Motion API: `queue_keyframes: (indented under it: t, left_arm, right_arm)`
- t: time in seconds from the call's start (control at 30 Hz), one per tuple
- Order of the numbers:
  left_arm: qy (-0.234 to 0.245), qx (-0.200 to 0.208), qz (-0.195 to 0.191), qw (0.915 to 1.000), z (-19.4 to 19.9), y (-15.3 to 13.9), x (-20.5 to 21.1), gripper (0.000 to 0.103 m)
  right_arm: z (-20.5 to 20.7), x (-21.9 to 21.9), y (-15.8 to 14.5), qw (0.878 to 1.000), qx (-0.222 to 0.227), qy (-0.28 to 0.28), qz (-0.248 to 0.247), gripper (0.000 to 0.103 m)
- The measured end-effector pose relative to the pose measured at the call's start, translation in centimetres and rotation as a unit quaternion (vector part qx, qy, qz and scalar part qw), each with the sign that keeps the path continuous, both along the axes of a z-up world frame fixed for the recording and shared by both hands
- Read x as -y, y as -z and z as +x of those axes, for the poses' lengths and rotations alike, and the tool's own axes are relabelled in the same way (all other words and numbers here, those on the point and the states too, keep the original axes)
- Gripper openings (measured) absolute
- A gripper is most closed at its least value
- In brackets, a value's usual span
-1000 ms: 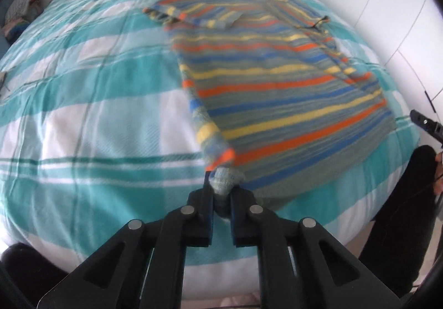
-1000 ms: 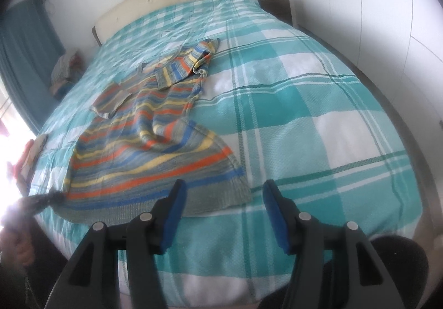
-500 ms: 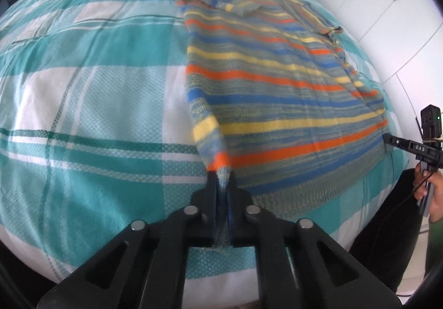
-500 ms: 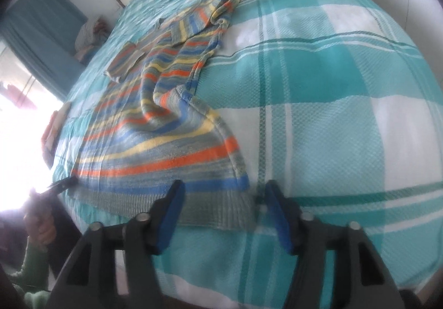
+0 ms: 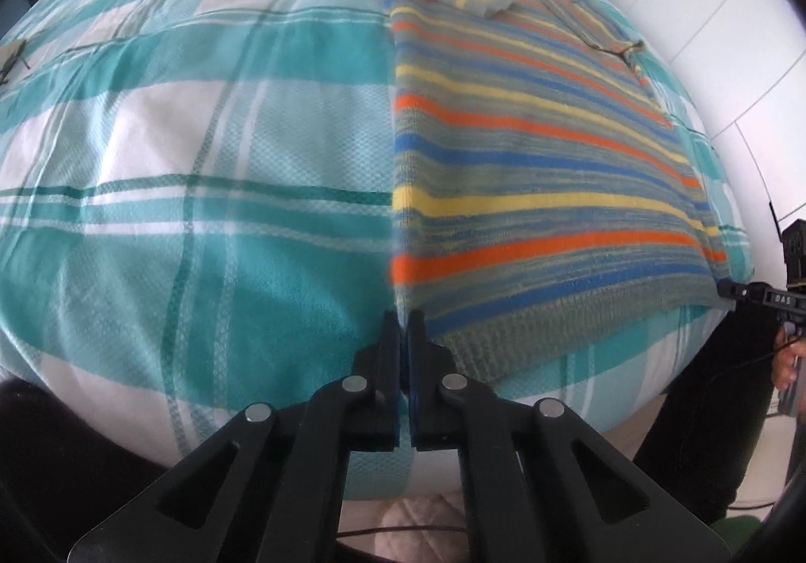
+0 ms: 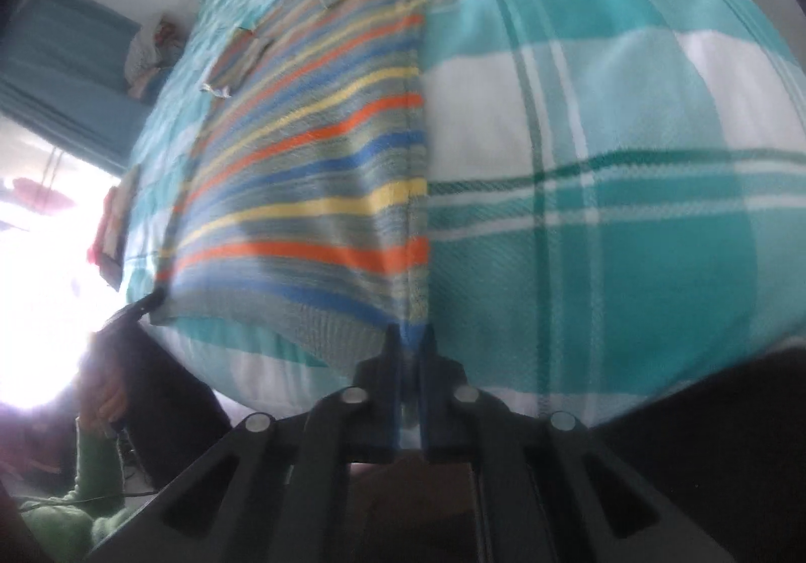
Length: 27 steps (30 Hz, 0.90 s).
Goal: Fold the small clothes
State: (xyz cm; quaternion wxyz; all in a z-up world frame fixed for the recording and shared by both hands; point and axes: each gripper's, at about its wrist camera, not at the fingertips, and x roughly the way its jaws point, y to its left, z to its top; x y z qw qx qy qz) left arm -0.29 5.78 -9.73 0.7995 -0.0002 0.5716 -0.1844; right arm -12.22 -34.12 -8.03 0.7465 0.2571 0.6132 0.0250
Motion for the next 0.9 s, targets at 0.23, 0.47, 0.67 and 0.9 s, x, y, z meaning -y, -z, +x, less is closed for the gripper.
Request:
queue_keyframes:
  t: [0.23,0.47,0.67,0.9]
  left_arm:
    - [-0.001,0.024,0.047,0.9986,-0.5,1.4,1.4,0.0]
    - [0.007,0.073,0.124,0.9895,-2.7,-1.3,1.8,0.047]
    - [-0.039,0.167,0.055,0.9837,-1.8,-8.3,0.7,0.077]
    - [-0.019,0.196,-0.009,0.9804,2.7,-5.0,7.3,0.088]
  right_arm:
    - [0.1,-0.9,0.7,0.999,0.002,0.007,-0.034,0.005]
    - [0.0,-1.4,0.1,0.997,-0.019,-0.019,-0.069,0.019]
    - [3.9,0.1,-8.9,0.955,0.054,-0.104,-0.274,0.047]
    - [19.4,-3.7,-10.0,0.908,0.196,-0.246,-0.275,0.063]
